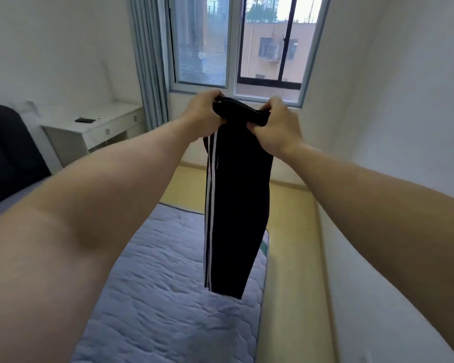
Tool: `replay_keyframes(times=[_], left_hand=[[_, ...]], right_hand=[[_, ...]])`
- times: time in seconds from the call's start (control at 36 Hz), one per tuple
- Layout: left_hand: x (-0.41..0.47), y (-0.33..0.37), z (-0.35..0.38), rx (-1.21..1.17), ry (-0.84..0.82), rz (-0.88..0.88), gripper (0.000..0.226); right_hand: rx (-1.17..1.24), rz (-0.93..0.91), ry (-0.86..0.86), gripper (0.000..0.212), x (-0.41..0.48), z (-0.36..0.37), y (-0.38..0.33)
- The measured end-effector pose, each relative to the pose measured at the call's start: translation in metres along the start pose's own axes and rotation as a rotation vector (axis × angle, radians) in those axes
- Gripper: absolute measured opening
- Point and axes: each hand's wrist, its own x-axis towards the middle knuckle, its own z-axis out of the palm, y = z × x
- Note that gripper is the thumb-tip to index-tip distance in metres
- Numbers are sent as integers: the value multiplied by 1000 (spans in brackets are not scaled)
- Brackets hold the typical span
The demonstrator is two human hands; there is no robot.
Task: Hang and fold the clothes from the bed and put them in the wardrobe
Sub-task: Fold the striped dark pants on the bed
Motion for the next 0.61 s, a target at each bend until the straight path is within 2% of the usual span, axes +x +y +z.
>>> replay_keyframes(times=[0.17, 0.31, 0.44, 0.53, 0.61], left_hand=[[-17, 24, -14, -37, 33, 23, 33], [-73, 12, -15, -92, 6, -29, 36], [-170, -31, 2, -71, -118, -135, 35], [-246, -71, 23, 2, -226, -199, 30], [-330, -117, 41, 95, -355, -249, 25]], right_hand=[[-4, -79, -15, 28, -16, -26, -16], [-63, -83, -106, 26, -64, -20, -25], [-237, -38, -326, 34, -152, 23, -26], [-305, 39, -485, 14, -229, 65, -22], [-317, 125, -629, 22, -316, 118, -12]])
